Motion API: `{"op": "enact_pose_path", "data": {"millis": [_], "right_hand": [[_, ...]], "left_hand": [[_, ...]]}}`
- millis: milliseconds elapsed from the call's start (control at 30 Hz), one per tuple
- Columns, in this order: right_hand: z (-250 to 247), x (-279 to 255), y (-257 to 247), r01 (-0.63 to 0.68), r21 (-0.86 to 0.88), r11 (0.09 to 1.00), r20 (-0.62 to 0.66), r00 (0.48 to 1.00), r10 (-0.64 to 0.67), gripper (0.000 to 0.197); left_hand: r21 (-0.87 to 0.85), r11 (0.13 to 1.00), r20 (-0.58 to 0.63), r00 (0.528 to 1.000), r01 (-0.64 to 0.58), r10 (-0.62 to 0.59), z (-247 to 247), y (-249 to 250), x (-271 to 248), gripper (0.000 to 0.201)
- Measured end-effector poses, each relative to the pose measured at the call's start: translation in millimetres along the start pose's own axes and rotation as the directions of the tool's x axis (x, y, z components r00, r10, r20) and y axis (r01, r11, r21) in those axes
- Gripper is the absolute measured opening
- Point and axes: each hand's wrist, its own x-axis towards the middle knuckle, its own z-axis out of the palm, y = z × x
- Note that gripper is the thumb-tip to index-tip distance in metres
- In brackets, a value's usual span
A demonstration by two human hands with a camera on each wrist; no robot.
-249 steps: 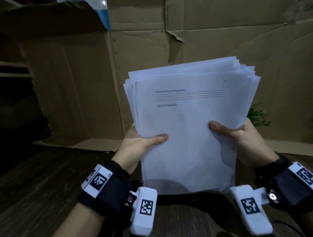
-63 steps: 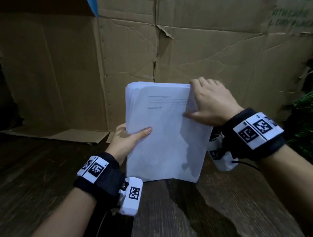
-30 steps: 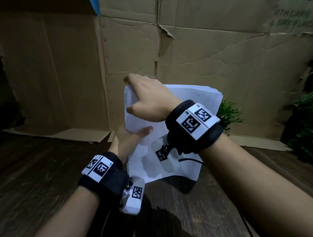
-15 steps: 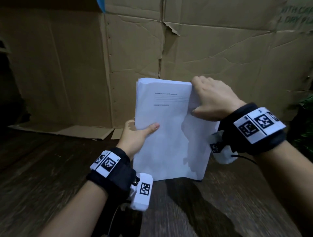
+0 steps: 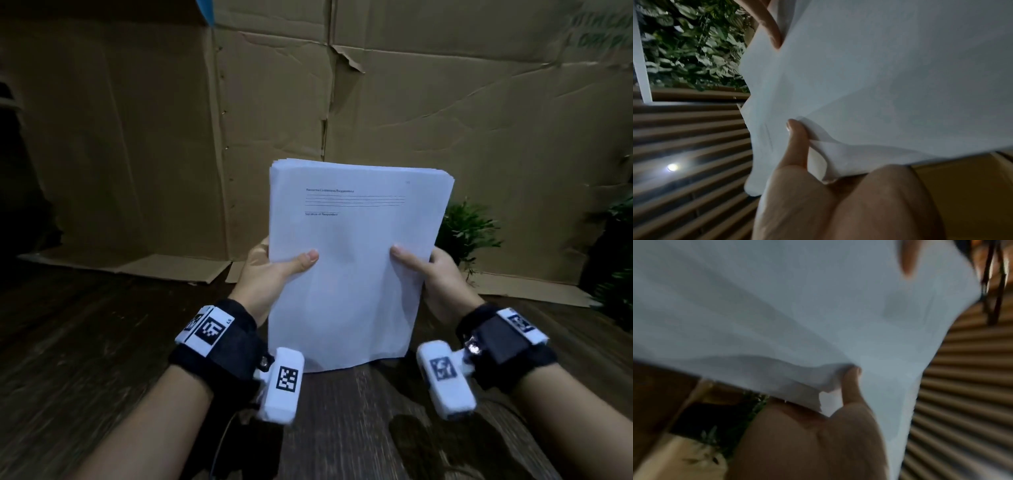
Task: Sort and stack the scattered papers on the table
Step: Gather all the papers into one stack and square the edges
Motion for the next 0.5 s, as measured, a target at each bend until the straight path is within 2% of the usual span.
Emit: {"op": "enact_pose_path", "data": {"millis": [100, 200, 267, 333, 367, 433, 500], "right_hand": [[3, -2, 7, 0.11, 0.007, 0.994, -0.033, 0.993, -0.109, 0.079], [3, 4, 13, 0.131, 0.113, 0.985, -0.074, 0.99, -0.123, 0.032], [8, 5, 16, 0.116, 0.143, 0.983, -0.086, 0.991, -0.104, 0.03], [16, 4, 17, 0.104, 0.13, 0.986, -0.055, 0.994, -0.097, 0.033], [17, 4, 17, 0.105, 0.118, 0.987, -0.043, 0.994, -0.101, 0.035], [17, 6, 16, 0.093, 0.117, 0.989, -0.061, 0.994, -0.086, 0.037], [14, 8, 17, 0.079, 0.136, 0.988, -0.133, 0.989, -0.061, 0.039]], "left_hand": [[0.145, 0.982, -0.13, 0.982, -0.12, 0.139, 0, -2, 2, 0.044], [0.283, 0.947, -0.129, 0.973, -0.151, 0.193, 1, -5, 5, 0.034], [0.251, 0.962, -0.119, 0.983, -0.104, 0.137, 3, -5, 4, 0.047], [0.201, 0.978, -0.106, 0.992, -0.05, 0.073, 6, -3, 2, 0.078], [0.179, 0.983, -0.097, 0.993, -0.044, 0.062, 6, -4, 2, 0.079], [0.149, 0.988, -0.085, 0.994, -0.05, 0.063, 4, -3, 3, 0.057], [0.154, 0.987, -0.086, 0.995, -0.045, 0.059, 1, -2, 4, 0.048]]}}
